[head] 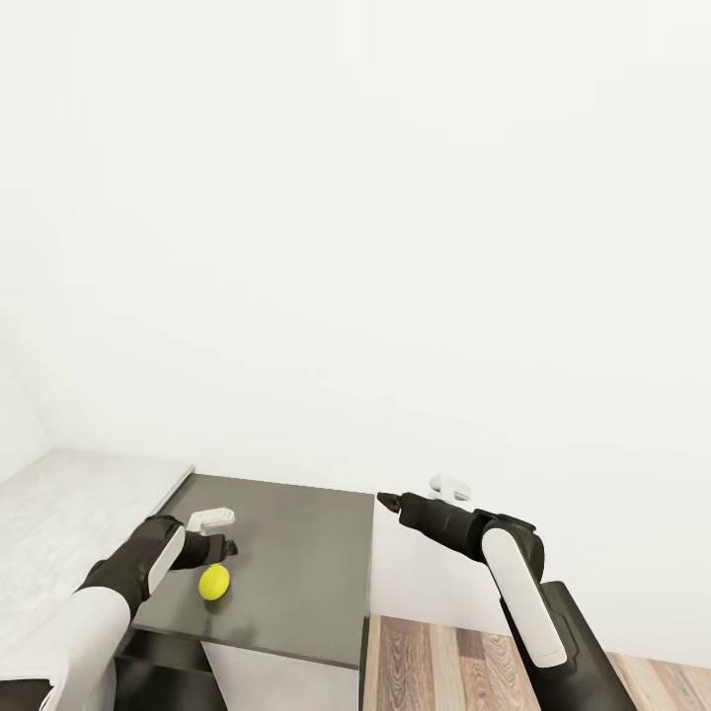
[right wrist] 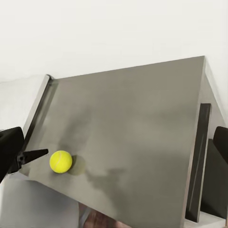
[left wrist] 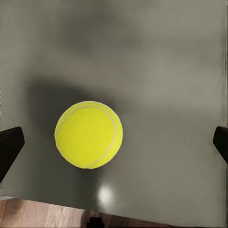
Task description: Put all the toys in the child's room - the three board games (two on the bed and one on the table), the two jigsaw puzzles on the table, and the tennis ball on the table - inside the toy box on the table in the child's room.
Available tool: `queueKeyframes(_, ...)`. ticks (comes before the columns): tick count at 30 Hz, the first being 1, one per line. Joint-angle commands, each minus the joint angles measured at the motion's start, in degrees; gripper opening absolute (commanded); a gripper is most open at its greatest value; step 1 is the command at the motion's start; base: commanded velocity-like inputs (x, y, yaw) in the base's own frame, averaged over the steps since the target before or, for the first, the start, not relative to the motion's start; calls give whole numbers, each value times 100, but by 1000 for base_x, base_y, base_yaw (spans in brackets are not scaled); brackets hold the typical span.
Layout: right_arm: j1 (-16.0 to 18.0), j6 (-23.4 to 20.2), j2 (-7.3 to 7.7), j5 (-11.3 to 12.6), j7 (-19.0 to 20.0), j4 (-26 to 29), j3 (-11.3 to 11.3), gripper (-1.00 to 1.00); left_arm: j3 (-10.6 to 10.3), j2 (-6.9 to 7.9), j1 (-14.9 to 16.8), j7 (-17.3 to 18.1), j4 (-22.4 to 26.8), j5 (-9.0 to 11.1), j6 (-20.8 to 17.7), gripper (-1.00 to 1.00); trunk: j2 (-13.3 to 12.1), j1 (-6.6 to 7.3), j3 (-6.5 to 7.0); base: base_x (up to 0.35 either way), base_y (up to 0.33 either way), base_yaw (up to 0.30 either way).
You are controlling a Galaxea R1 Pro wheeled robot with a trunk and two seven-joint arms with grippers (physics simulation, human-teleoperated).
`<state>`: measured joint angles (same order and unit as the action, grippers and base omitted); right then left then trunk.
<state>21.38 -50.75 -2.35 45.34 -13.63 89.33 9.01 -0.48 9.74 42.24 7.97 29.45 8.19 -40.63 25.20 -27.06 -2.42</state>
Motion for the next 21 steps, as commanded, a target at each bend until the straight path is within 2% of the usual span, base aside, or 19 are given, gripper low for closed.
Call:
queueKeyframes(1, 6, -14, -2, 60, -60, 6, 0, 100, -7, 3, 4, -7, 47, 43, -28, 100, 13, -4, -13, 0, 0, 0)
queueKeyframes(7, 6, -21, 3, 62, -55, 6, 4, 100, -12, 20, 4, -7, 392, 36, -24, 100, 13, -4, -13, 0, 0, 0)
queueKeyframes(19, 6, -23, 5, 63, -52, 8, 4, 100, -23, 58, 4, 3, 438, 31, 10, 100, 13, -4, -13, 0, 0, 0)
queueKeyframes(21, 6, -21, 6, 63, -52, 9, 4, 100, -23, 60, 4, 3, 438, 28, 11, 100, 93, -48, -49, 0, 0, 0)
